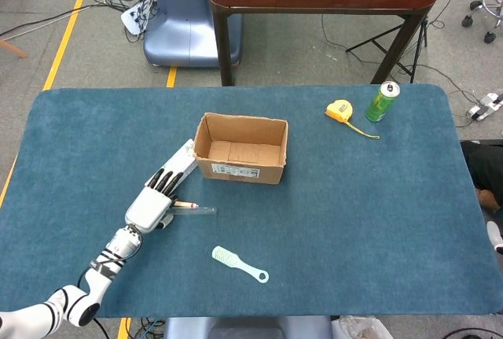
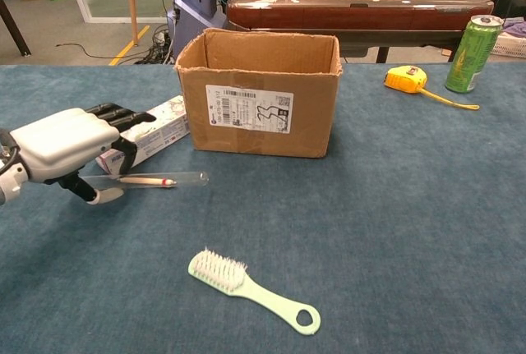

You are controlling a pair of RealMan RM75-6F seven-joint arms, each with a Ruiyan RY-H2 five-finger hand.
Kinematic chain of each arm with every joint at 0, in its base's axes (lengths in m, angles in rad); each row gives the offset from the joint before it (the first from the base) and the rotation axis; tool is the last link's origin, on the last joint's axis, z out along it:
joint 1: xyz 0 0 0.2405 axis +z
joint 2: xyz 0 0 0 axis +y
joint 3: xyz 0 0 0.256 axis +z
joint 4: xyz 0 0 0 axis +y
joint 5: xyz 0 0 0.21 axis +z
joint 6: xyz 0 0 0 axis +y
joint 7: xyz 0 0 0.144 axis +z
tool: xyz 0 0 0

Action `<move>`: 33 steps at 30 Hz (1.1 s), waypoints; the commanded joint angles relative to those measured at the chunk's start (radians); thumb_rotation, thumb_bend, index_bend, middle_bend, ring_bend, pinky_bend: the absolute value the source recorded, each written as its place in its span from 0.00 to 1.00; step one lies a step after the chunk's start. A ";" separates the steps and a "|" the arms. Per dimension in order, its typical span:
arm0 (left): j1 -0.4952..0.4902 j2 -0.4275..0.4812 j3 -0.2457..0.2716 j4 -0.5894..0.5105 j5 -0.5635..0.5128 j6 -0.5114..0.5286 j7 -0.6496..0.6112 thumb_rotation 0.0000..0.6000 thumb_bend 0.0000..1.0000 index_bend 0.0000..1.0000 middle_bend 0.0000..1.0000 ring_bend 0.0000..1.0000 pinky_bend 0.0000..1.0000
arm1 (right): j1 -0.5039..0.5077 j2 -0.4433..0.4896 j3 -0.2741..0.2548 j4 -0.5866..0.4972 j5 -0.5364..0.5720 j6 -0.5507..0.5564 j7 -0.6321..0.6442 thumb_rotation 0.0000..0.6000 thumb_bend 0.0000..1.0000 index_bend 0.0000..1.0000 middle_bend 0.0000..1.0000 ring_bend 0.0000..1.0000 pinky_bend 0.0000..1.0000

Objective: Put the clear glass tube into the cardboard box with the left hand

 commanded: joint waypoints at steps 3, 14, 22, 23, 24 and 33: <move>0.016 0.047 -0.001 -0.074 0.006 0.033 0.051 1.00 0.28 0.60 0.00 0.00 0.01 | 0.001 0.000 0.000 -0.001 -0.001 -0.001 -0.002 1.00 0.36 0.56 0.49 0.42 0.51; 0.042 0.167 -0.025 -0.255 -0.019 0.073 0.170 1.00 0.28 0.60 0.00 0.00 0.01 | 0.000 -0.001 -0.001 -0.001 -0.004 0.001 -0.003 1.00 0.36 0.56 0.49 0.42 0.51; 0.039 0.255 -0.053 -0.383 -0.038 0.084 0.272 1.00 0.28 0.60 0.00 0.00 0.01 | 0.001 -0.002 -0.002 -0.002 -0.005 0.000 -0.008 1.00 0.36 0.56 0.49 0.42 0.51; 0.037 0.264 -0.057 -0.398 -0.042 0.084 0.286 1.00 0.28 0.60 0.00 0.00 0.01 | 0.001 -0.003 -0.002 -0.003 -0.005 -0.001 -0.009 1.00 0.36 0.56 0.49 0.42 0.51; 0.035 0.273 -0.062 -0.413 -0.046 0.082 0.299 1.00 0.28 0.60 0.00 0.00 0.01 | 0.001 -0.003 -0.002 -0.003 -0.005 -0.001 -0.010 1.00 0.36 0.56 0.49 0.42 0.51; -0.010 0.361 -0.119 -0.573 -0.126 0.026 0.386 1.00 0.28 0.61 0.00 0.00 0.01 | 0.003 -0.003 -0.003 -0.003 -0.006 -0.004 -0.012 1.00 0.36 0.56 0.49 0.42 0.51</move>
